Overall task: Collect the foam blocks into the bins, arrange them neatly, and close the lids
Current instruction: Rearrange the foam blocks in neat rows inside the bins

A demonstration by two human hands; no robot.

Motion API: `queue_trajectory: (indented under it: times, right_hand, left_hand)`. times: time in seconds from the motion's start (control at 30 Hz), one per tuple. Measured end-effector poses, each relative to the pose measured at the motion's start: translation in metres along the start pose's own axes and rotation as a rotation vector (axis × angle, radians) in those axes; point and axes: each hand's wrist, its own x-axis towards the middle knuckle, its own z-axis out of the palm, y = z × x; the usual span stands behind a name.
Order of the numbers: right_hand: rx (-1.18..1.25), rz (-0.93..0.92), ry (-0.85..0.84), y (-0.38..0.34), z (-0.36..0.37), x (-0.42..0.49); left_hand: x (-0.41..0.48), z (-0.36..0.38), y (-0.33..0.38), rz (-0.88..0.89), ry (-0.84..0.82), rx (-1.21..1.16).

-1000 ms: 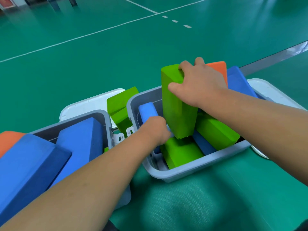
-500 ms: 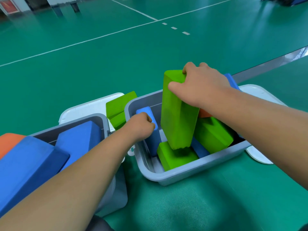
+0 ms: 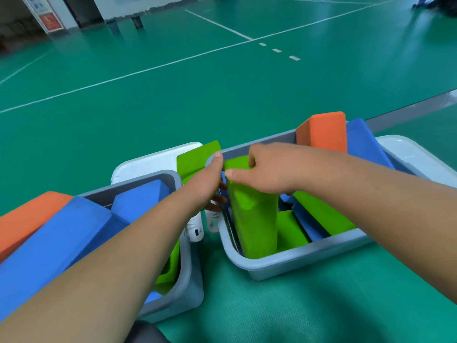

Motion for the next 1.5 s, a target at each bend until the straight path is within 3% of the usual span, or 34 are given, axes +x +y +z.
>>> queue_trajectory:
  times: [0.07,0.17,0.3,0.37,0.43,0.6,0.7,0.87,1.1,1.37,1.5]
  right_hand:
    - [-0.041,-0.058,-0.112,-0.001,0.003,0.004]
    - [-0.092,-0.106,-0.049,0.006,-0.002,0.011]
    - [-0.054,0.024,0.331,0.039,-0.012,0.024]
    - [-0.028,0.159,0.545,0.06,-0.01,0.03]
    - [-0.1,0.309,0.652,0.079,-0.002,0.032]
    - [-0.01,0.499,0.505,0.113,0.03,0.039]
    - [0.12,0.458,0.516,0.116,0.036,0.04]
    - [0.156,0.348,0.74,0.104,0.014,0.037]
    - [0.504,-0.001,0.942,0.067,-0.016,0.03]
    - [0.848,-0.013,0.813,0.046,-0.01,0.05]
    - [0.879,-0.005,0.787,0.041,-0.007,0.061]
  left_hand:
    - [-0.003,0.0,0.0,0.02,-0.028,0.027]
    - [0.003,0.002,-0.001,0.108,0.0,0.238]
    - [0.009,0.004,-0.002,0.227,0.12,0.395]
    - [0.008,0.006,0.002,0.29,0.156,0.419]
    - [0.009,0.008,0.005,0.331,0.191,0.446]
    - [0.011,0.012,0.007,0.36,0.215,0.441]
    - [0.007,0.01,0.009,0.377,0.23,0.422]
    - [0.005,0.0,0.01,0.335,0.254,0.363]
    - [0.013,-0.013,0.0,0.245,0.249,0.107]
    - [0.027,-0.035,-0.017,0.157,0.253,-0.107]
    - [0.03,-0.039,-0.026,0.137,0.112,-0.458]
